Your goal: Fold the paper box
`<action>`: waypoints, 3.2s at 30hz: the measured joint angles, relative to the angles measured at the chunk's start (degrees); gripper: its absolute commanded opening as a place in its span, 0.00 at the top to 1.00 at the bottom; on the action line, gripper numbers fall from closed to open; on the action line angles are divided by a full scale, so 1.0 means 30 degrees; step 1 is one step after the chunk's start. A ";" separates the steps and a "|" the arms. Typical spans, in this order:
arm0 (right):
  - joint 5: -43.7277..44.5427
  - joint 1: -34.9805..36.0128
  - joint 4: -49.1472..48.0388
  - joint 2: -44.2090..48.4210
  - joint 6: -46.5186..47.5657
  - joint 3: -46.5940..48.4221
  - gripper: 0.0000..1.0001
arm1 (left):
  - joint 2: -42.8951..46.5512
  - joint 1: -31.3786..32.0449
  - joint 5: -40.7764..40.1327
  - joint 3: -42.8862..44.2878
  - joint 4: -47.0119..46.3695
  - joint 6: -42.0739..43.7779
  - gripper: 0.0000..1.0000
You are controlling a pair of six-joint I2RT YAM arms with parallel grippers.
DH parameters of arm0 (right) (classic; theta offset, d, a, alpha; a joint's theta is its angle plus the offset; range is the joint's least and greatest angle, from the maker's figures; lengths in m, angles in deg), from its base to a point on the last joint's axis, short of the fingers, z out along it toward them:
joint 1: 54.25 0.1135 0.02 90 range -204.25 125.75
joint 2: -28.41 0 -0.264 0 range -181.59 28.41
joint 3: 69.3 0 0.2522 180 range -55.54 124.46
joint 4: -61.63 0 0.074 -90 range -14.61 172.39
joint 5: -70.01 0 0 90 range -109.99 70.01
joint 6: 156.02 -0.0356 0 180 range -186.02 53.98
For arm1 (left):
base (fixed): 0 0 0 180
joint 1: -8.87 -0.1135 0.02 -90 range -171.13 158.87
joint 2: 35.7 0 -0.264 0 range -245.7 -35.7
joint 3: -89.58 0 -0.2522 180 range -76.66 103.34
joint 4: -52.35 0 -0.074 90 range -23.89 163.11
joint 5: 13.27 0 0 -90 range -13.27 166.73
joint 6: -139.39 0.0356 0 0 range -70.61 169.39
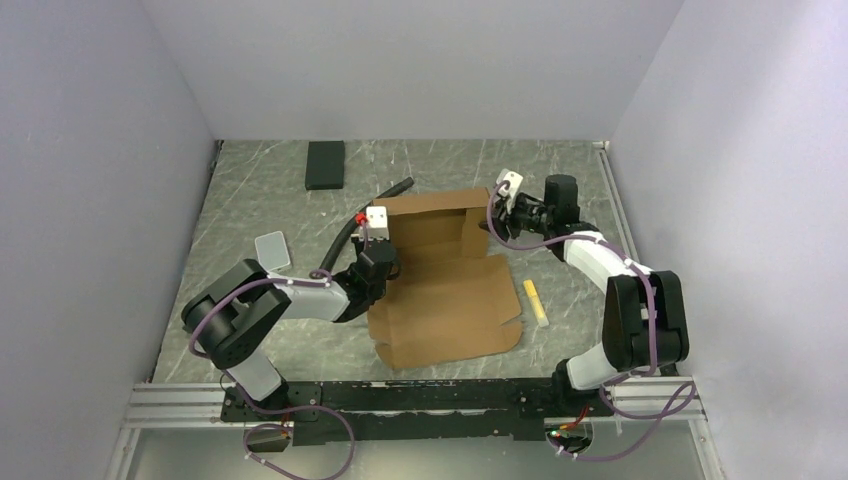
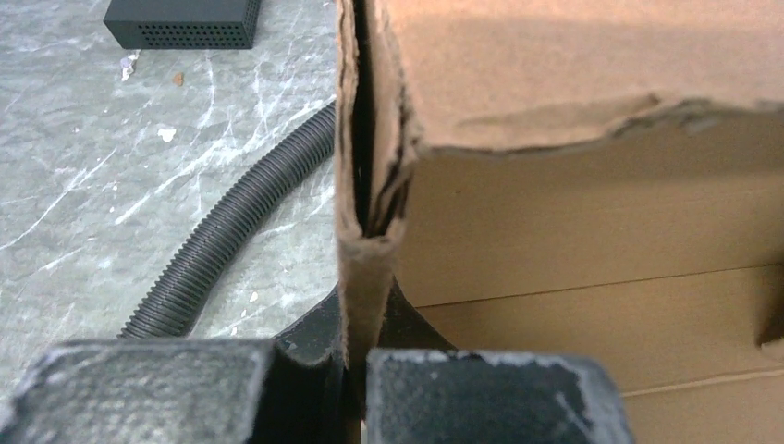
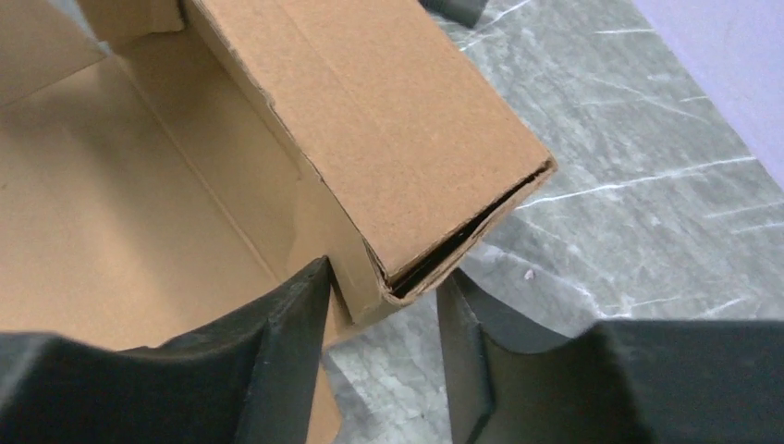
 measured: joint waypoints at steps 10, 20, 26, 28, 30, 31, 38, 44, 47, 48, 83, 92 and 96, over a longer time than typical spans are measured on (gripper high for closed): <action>0.5209 0.1902 -0.3971 -0.1071 -0.2790 -0.0226 0.47 | 0.0933 0.0000 0.0619 0.0328 0.3089 -0.2710 1.00; 0.8721 0.2841 -0.5311 -0.1800 -0.4109 -0.0707 1.00 | 0.1785 0.0015 0.1537 0.0459 0.5421 -0.4969 1.00; 1.2444 0.3402 -0.5756 -0.1902 -0.5049 -0.0517 1.00 | 0.1865 0.0168 0.2324 0.1683 0.7919 -0.6754 1.00; 1.3566 0.3781 -0.5770 -0.2018 -0.5085 -0.0248 1.00 | 0.1865 0.0146 0.2528 0.2222 0.8896 -0.7417 1.00; 1.4236 0.4102 -0.5785 -0.2113 -0.5071 -0.0066 0.92 | 0.1865 0.0138 0.2557 0.2484 0.9464 -0.7832 1.00; 1.4447 0.4240 -0.5763 -0.2164 -0.5085 0.0022 0.86 | 0.1865 0.0131 0.2565 0.2594 0.9806 -0.8102 1.00; 1.3901 0.4415 -0.4881 -0.2980 -0.5071 0.0379 0.65 | 0.1865 0.0087 0.2521 0.3067 1.1453 -0.8852 1.00; 1.3726 0.4182 -0.4444 -0.2987 -0.5435 0.0379 0.72 | 0.1763 0.0095 0.2404 0.3417 1.2284 -0.9464 1.00; 1.3442 0.3905 -0.4466 -0.2688 -0.5814 0.0255 0.61 | 0.1559 0.0095 0.2317 0.3650 1.2422 -0.9806 1.00; 1.3362 0.3810 -0.4437 -0.2499 -0.5938 0.0211 0.57 | 0.1494 0.0095 0.2317 0.3745 1.2509 -0.9894 1.00; 1.6174 0.4175 -0.4743 -0.1902 -0.7366 0.0568 0.91 | 0.0525 0.0182 0.3140 0.5370 1.3952 -1.1606 1.00; 1.4637 0.3738 -0.3657 -0.2062 -0.7359 0.1137 0.45 | 0.0525 0.0182 0.2790 0.5428 1.4673 -1.2109 1.00; 1.3202 0.3446 -0.2630 -0.1457 -0.7111 0.1137 0.31 | 0.0525 0.0138 0.2616 0.5450 1.4834 -1.2327 1.00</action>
